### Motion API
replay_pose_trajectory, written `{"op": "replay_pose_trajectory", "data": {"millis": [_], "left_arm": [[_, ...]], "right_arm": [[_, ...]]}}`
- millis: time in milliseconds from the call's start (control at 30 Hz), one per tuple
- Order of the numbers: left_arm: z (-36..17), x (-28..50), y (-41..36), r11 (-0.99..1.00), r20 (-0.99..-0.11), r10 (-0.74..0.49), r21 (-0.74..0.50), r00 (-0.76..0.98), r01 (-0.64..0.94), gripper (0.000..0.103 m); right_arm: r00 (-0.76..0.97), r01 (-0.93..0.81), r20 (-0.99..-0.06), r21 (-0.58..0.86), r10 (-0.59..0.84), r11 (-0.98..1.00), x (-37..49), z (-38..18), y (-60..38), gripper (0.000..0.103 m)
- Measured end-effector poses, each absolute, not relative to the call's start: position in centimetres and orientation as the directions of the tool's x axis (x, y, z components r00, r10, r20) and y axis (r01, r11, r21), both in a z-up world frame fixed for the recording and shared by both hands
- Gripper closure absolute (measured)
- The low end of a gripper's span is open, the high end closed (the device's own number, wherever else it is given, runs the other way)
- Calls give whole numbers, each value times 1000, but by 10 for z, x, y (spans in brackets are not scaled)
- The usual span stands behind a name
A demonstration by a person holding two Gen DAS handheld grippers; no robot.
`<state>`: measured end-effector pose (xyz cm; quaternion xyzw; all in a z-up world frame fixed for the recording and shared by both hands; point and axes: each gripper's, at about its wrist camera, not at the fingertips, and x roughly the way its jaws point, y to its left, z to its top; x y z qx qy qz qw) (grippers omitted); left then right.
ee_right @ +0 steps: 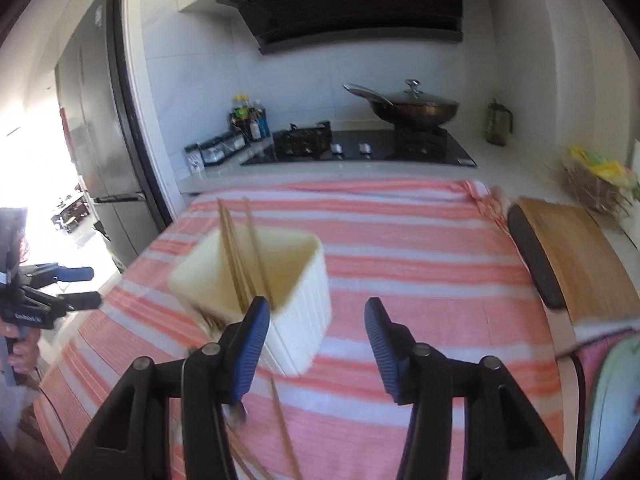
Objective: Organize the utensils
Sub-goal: 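Lower the chopsticks into the holder and open both tools, then withdraw both open tools back over the loose chopsticks and spoons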
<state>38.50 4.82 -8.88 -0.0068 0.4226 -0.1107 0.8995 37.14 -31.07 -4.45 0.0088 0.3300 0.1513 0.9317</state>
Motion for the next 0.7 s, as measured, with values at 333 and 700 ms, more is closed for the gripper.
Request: {"op": "replay_pose_trajectory", "data": {"millis": [333, 700], "left_arm": [[-200, 328, 78, 983, -791, -79, -162, 607, -84, 16], [-215, 335, 70, 988, -780, -9, -104, 625, -115, 15]], "right_arm": [[616, -23, -785, 74, 73, 997, 273, -170, -387, 52], [627, -2, -775, 96, 76, 995, 262, -184, -383, 52]]}}
